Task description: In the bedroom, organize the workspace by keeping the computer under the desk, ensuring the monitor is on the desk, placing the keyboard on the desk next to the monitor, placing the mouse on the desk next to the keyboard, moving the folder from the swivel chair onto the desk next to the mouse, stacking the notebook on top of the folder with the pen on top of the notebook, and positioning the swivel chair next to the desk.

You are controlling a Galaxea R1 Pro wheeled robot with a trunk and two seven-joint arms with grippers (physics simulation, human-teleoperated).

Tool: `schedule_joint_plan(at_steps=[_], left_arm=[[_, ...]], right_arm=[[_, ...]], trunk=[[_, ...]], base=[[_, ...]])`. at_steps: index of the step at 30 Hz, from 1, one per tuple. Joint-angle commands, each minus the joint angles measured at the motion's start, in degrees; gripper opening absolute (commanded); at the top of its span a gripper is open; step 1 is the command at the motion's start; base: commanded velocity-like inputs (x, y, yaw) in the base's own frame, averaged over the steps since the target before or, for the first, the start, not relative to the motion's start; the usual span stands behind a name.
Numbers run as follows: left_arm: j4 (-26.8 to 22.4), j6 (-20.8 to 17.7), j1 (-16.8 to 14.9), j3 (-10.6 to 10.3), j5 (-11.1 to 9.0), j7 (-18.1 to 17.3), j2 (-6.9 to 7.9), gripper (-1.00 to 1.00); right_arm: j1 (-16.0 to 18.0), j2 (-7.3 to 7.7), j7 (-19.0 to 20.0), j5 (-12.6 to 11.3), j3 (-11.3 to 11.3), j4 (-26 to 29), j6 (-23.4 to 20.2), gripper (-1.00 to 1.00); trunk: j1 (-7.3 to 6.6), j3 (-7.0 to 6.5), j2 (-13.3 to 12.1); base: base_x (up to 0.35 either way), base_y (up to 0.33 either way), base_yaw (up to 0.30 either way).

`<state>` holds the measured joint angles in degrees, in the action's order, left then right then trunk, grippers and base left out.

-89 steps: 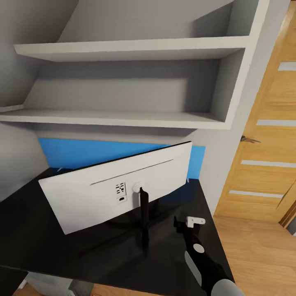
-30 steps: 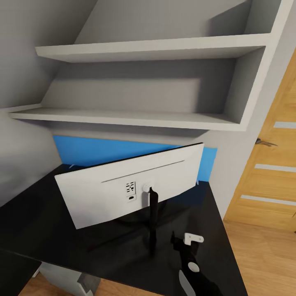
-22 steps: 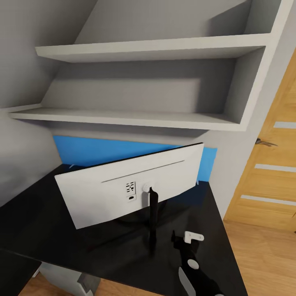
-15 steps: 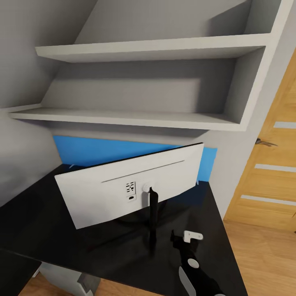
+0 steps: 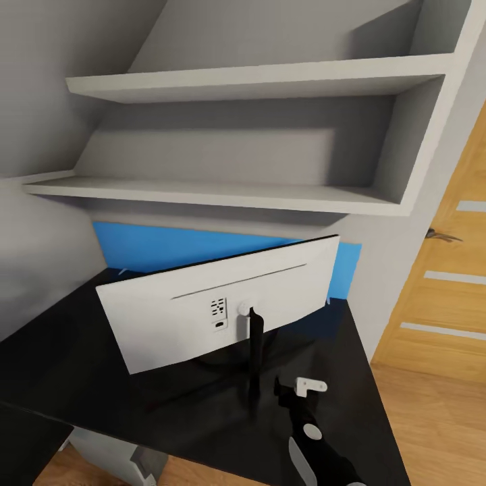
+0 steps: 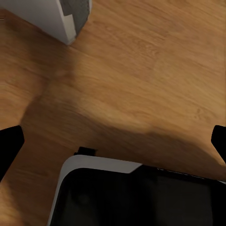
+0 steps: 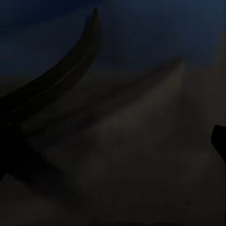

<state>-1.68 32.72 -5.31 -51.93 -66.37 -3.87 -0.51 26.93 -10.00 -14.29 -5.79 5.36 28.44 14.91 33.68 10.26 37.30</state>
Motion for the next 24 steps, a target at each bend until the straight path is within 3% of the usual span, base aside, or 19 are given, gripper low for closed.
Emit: schedule_joint_plan(at_steps=[1, 24], left_arm=[[0.10, 0.15, -0.05, -0.24, -0.60, -0.41, -0.02, 1.00], [0.10, 0.13, -0.02, -0.23, -0.62, -0.36, -0.02, 1.00]], right_arm=[[0.05, 0.00, -0.42, -0.58, 0.26, -0.05, 0.32, 1.00], [0.05, 0.00, -0.92, -0.46, 0.17, -0.10, 0.43, 1.00]], trunk=[[0.02, 0.09, 0.08], [0.02, 0.09, 0.08]], base=[[0.000, 0.000, 0.217], [0.000, 0.000, 0.260]])
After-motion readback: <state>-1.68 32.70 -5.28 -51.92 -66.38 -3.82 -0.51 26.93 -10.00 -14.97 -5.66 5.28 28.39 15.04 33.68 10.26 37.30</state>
